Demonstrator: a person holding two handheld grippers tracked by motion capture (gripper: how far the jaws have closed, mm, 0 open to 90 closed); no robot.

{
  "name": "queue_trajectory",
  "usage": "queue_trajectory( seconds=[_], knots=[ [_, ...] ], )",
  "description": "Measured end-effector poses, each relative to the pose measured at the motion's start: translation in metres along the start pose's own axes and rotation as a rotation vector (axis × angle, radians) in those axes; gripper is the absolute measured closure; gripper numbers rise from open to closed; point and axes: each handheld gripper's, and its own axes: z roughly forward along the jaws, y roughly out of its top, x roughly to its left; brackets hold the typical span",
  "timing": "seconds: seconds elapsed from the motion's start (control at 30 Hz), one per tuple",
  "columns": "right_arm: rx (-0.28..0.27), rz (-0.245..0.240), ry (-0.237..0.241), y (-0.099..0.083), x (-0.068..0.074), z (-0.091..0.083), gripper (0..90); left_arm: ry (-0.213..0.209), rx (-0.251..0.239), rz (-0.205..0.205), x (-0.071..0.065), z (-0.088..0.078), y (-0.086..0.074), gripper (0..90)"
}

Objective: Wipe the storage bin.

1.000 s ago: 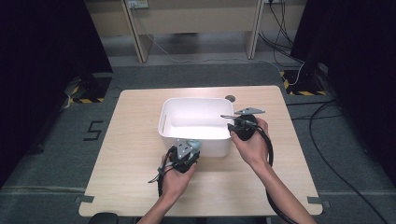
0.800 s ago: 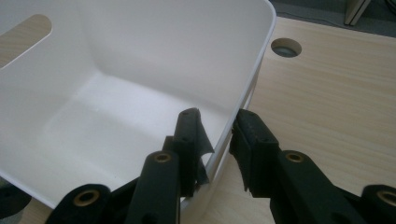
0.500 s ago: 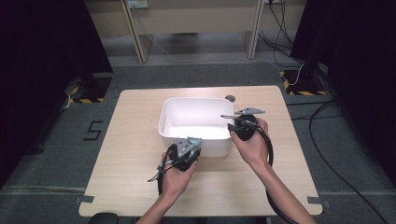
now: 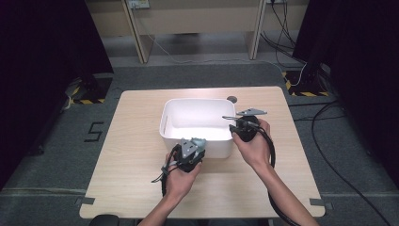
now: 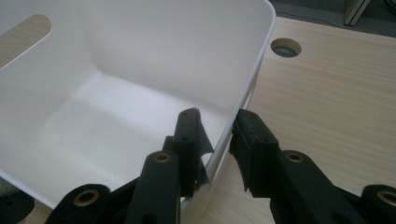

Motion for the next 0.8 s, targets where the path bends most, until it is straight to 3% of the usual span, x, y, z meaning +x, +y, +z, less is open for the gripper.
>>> queue_trajectory(
  seconds=[0.8],
  knots=[
    [0.001, 0.002, 0.0, 0.0, 0.0, 0.0, 71.2, -0.016, 0.034, -0.001, -0.004, 0.013, -0.006, 77.2]
  ],
)
